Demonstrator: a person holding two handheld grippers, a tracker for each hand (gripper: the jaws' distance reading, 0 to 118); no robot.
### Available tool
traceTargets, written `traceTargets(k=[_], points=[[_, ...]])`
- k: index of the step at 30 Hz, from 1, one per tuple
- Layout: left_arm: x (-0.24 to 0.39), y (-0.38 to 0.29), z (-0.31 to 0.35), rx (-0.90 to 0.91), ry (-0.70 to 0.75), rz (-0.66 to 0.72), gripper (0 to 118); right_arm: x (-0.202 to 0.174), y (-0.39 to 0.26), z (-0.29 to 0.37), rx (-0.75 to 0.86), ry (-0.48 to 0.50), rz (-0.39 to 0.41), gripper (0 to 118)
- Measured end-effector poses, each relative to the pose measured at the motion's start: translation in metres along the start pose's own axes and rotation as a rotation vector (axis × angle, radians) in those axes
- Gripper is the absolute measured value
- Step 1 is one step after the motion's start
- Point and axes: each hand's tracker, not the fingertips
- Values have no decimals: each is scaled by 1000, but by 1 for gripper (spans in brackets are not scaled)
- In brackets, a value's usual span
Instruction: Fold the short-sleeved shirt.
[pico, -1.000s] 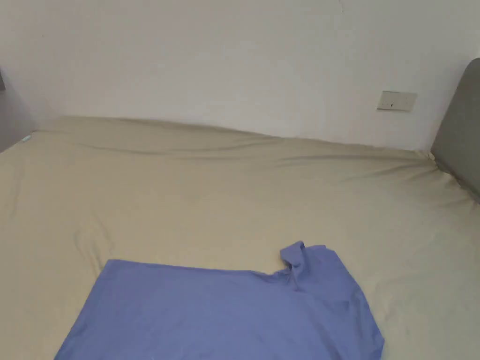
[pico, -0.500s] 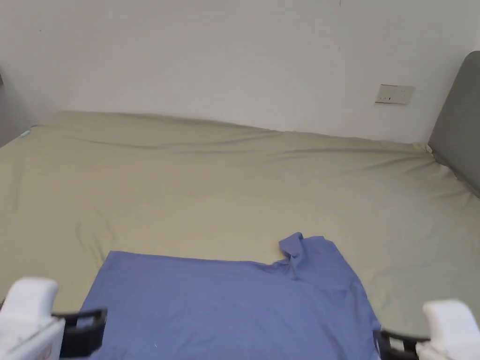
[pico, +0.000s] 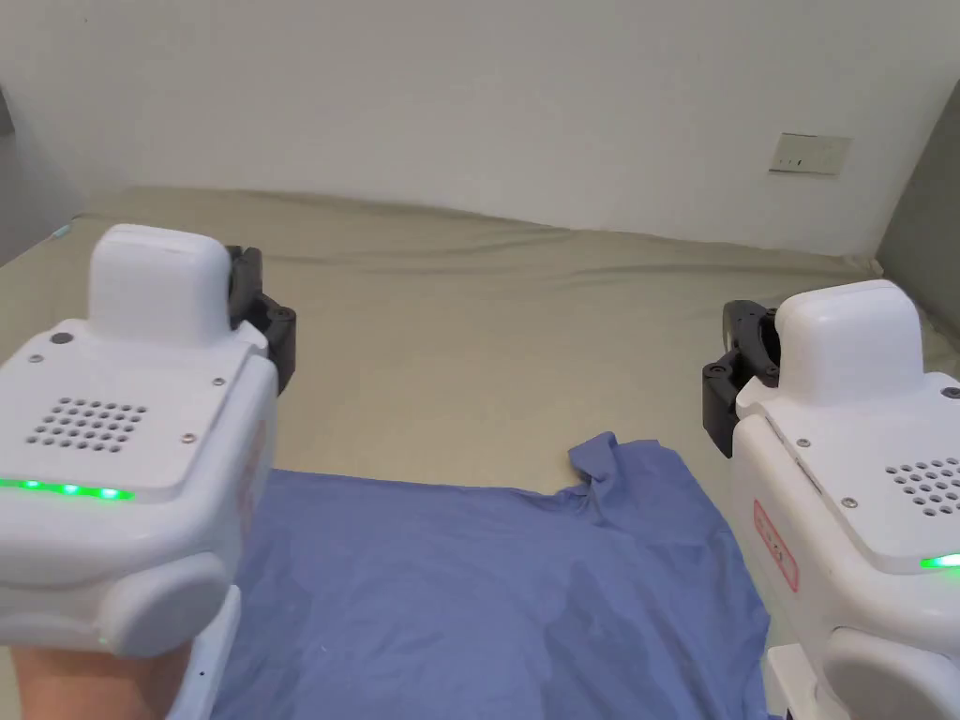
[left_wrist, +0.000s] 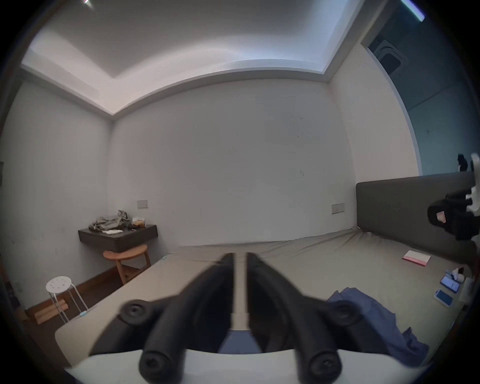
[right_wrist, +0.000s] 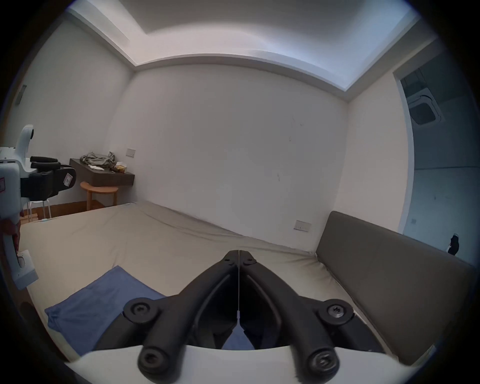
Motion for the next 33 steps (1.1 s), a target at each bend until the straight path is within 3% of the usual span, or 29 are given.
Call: traceTargets(k=[1,12,17,21,22,23,24,25,31,33], points=[[2,-2,-2,-6,2,-6,0,-2,0,-5,-15,19,11,1],[9,-43,-42,-94,-26,-42,0,-10,-35,-47,-103,34,-40,2],[-9,-112,-98,-401,-158,-37,0,-9,-73,-75,-193,37,-39,1],[-36,-197,-158,-641,-84,-13,1,1,-110,-99,-293,33,-50,2],[-43,-212,-171,-678,-56,10,18,4,-117,-104,-314,30,-50,2],[-50,-227,-186,-711,-35,30,49,7,-125,-110,-339,26,-47,2],[-57,-240,-202,-732,-14,41,88,12,-134,-115,-360,22,-47,2],[-63,-251,-217,-760,-18,41,95,15,-140,-118,-378,18,-46,2],[-84,-298,-297,-865,7,87,95,38,-172,-137,-479,-5,-53,2],[-86,-309,-312,-882,36,85,112,44,-180,-140,-502,-18,-61,2]])
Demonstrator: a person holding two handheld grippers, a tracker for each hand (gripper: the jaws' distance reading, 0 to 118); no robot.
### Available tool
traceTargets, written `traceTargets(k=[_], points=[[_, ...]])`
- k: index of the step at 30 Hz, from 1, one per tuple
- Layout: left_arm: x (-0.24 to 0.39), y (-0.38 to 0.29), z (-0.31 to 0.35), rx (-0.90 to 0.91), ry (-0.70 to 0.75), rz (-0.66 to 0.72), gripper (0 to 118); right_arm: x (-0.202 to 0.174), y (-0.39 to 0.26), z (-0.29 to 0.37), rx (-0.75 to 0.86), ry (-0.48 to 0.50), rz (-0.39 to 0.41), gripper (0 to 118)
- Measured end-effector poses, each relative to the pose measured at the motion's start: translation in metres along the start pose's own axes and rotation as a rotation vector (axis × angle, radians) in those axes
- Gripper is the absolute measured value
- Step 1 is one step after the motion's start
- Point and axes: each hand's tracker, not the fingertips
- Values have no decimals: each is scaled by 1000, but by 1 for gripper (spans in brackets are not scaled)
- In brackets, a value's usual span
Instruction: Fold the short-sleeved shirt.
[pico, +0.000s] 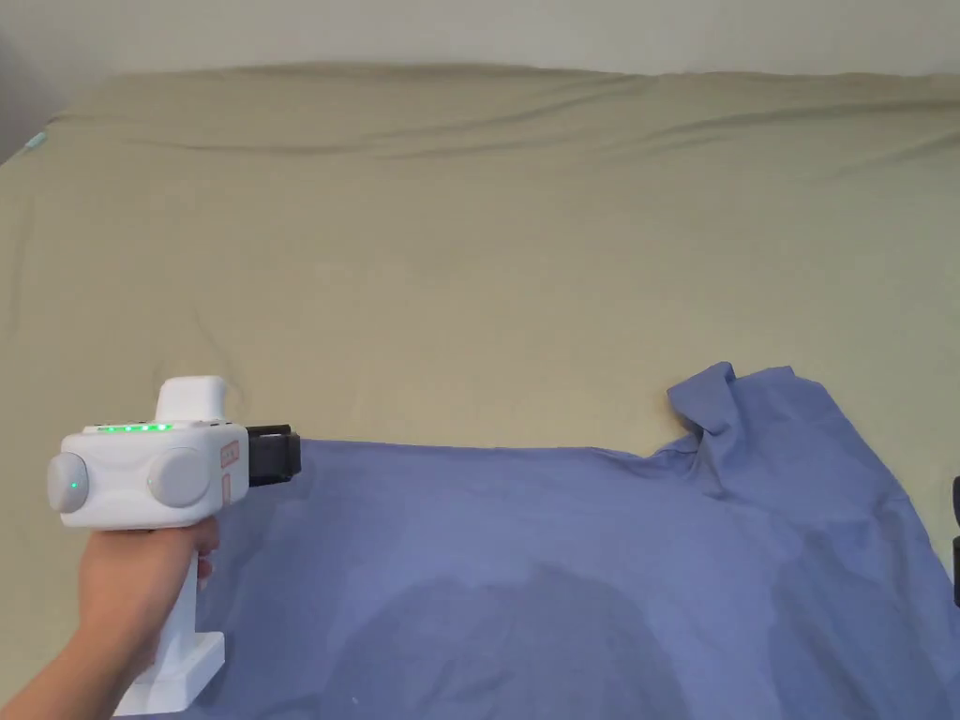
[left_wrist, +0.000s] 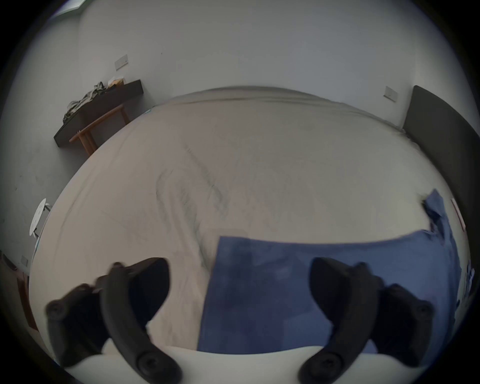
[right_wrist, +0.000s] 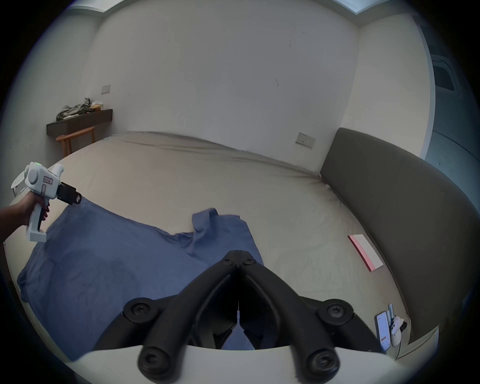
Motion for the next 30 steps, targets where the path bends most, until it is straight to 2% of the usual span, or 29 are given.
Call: traceTargets(k=[5,8,10,11,12,13,14,16,17,18,19,20,21,22,24,26,30], points=[[3,1,-26,-24,17,-12,114,9,-8,-10,-40,-12,4,2],[8,-4,-28,-90,-39,-33,108,11,-7,-14,-51,-13,7,2],[11,-1,-20,-84,-56,-17,91,12,-7,-18,-55,-10,4,2],[13,-1,-15,-81,-69,-26,78,12,-6,-20,-56,-9,2,2],[18,1,-7,-66,-71,-68,54,12,-5,-24,-60,-5,1,2],[22,3,-2,-63,-78,-113,20,13,-4,-28,-68,2,3,2],[24,5,5,-56,-71,-141,0,14,-2,-34,-77,9,8,2],[29,5,23,-22,-74,-158,0,17,0,-45,-90,19,4,2],[30,3,43,87,-74,-159,0,21,2,-53,-107,39,-14,2],[33,2,60,159,-81,-167,0,25,2,-63,-140,69,-47,8],[31,3,69,183,-80,-181,0,29,2,-73,-177,88,-66,24],[33,2,83,154,-83,-181,0,34,2,-86,-201,75,-66,50],[32,0,94,156,-107,-164,0,38,1,-97,-217,66,-52,86],[31,-2,105,167,-126,-146,0,41,1,-110,-252,55,-19,94],[26,-4,120,178,-115,-137,0,45,-1,-134,-294,76,21,94],[26,-11,138,207,-84,-161,0,48,-4,-162,-350,49,33,94],[28,-22,157,218,-56,-232,0,56,-15,-214,-438,65,-35,94]])
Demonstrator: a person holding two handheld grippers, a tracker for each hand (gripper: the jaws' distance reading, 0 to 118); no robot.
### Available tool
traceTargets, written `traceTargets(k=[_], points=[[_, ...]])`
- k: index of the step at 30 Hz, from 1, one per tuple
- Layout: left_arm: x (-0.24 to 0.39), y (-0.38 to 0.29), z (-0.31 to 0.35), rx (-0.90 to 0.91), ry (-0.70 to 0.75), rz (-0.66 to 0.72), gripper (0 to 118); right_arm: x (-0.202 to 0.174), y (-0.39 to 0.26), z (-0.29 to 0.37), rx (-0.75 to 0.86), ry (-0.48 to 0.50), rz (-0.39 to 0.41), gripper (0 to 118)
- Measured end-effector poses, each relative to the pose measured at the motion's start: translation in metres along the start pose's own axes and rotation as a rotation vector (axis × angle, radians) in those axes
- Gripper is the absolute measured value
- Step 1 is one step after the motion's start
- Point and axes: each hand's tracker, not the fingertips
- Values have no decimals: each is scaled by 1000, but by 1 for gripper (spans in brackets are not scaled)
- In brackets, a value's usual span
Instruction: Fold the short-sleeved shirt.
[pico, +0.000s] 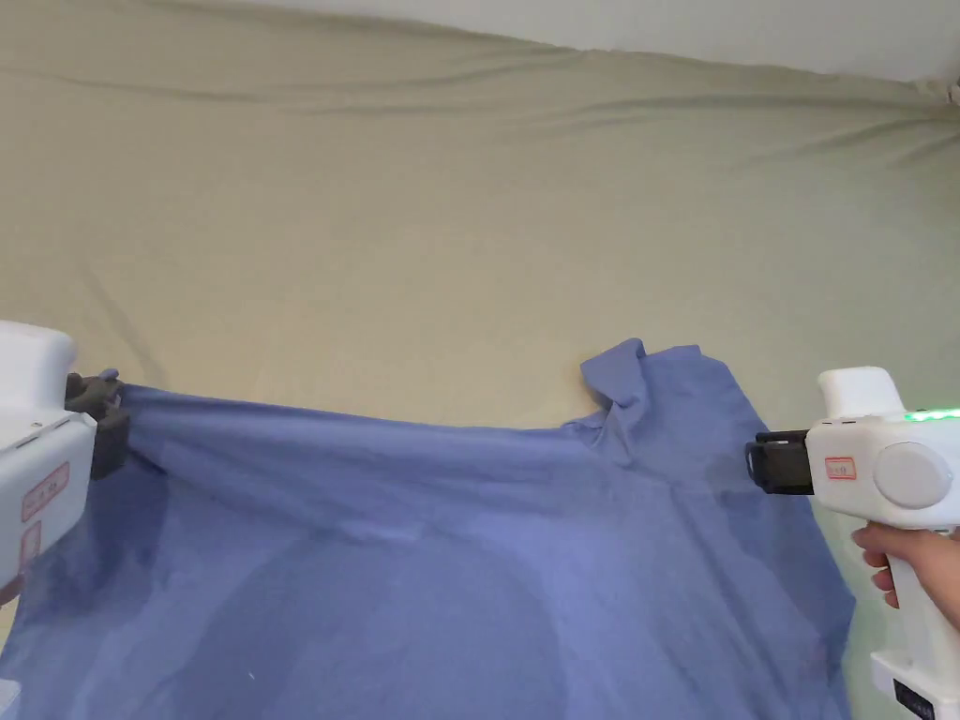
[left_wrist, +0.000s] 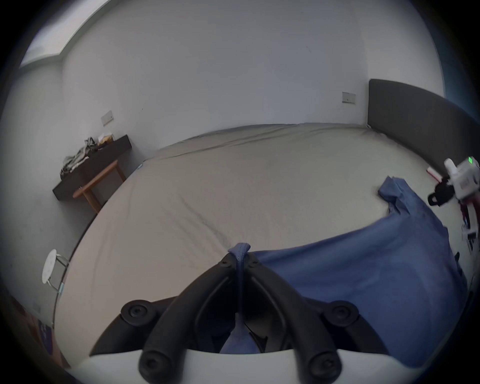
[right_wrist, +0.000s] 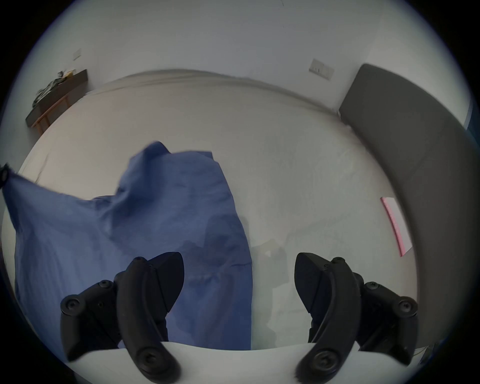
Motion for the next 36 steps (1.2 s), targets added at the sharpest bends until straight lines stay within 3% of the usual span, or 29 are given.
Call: traceTargets(k=[2,5,7,8,10,11,13,14,18,21,28,36], points=[[2,-7,5,1,6,-3,0,0,1,-19,-60,28,-6,94],[8,-15,13,1,24,-31,0,-6,-5,-43,-89,-6,20,94],[9,-21,18,-7,19,-22,0,-6,-6,-38,-73,18,-22,93],[9,-24,19,-10,16,-17,0,-5,-3,-35,-88,28,-51,86],[10,-30,18,-20,25,-24,0,-7,-6,-25,-70,130,-52,34],[10,-33,18,-23,28,-23,0,-13,-7,-18,-52,140,-10,5],[7,-37,17,-35,31,-15,0,-31,-10,-9,-45,4,133,5],[6,-38,21,-31,31,-3,0,-30,-12,-16,-42,16,178,5],[1,-34,45,18,58,11,0,-25,-16,25,60,-31,123,5],[-7,-25,68,94,117,20,0,-10,-19,71,163,-1,68,5],[-19,11,146,268,163,24,0,6,-29,213,448,-20,20,5],[-36,50,251,504,219,72,0,12,-52,364,765,-110,-13,5]])
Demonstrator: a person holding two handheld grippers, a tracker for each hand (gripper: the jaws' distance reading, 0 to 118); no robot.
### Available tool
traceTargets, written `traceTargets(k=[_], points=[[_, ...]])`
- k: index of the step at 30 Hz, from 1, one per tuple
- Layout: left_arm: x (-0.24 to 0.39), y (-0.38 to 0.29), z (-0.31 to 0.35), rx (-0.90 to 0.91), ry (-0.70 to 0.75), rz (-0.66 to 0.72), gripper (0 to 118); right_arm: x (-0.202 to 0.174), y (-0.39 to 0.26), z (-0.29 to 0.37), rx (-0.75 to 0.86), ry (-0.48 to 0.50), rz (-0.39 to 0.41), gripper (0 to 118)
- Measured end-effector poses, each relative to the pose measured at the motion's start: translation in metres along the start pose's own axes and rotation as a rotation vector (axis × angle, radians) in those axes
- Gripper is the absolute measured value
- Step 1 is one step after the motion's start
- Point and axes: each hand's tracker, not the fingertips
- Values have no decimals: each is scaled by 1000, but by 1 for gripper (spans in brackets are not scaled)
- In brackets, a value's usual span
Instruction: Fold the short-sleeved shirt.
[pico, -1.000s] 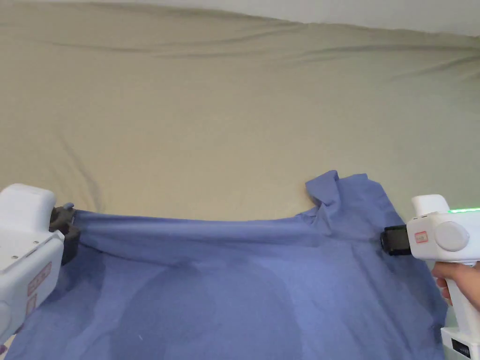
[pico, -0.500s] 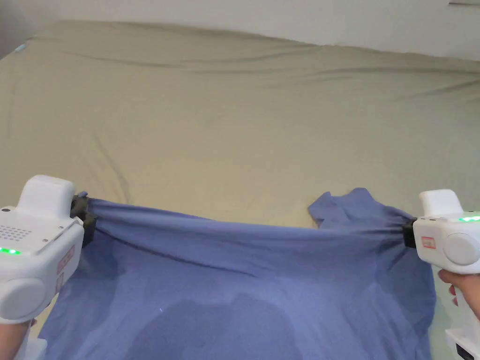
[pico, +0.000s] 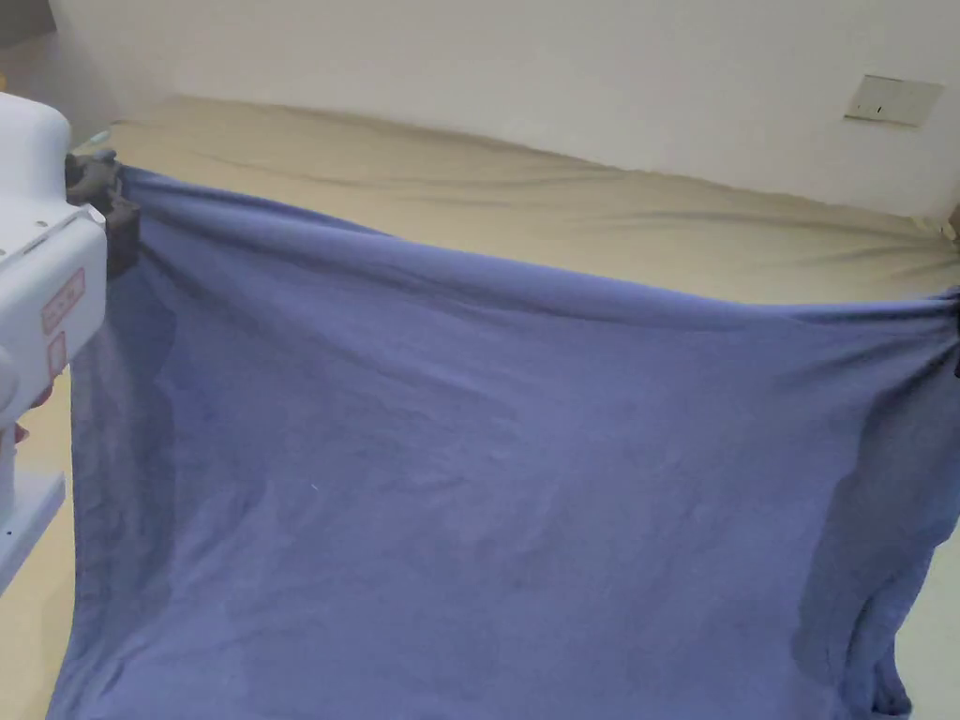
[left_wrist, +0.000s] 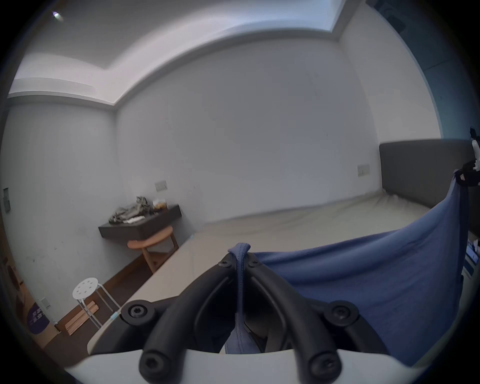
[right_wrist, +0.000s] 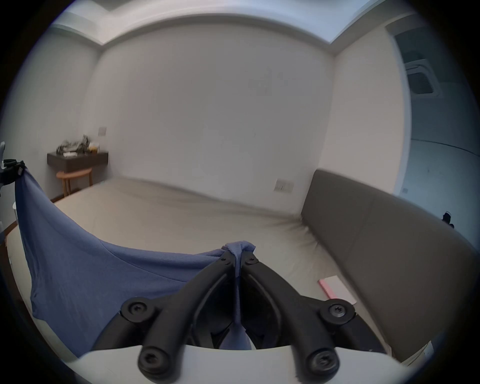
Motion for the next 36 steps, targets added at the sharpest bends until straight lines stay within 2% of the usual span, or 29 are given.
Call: traceTargets(k=[9,17,21,24,31,33,36], points=[[-29,64,55,162,56,45,0,16,71,92,242,-63,1,5],[-39,123,70,271,68,74,0,36,134,115,331,-92,-4,5],[-49,155,52,297,51,99,0,54,164,104,379,-44,-85,5],[-52,179,29,288,39,92,0,64,188,82,362,-54,-84,5],[-41,221,-44,242,33,44,0,65,232,13,330,-74,-57,5],[-34,228,-68,222,41,19,0,61,241,-12,325,-116,-1,5],[-28,237,-102,186,32,5,0,57,254,-45,314,-127,17,5]])
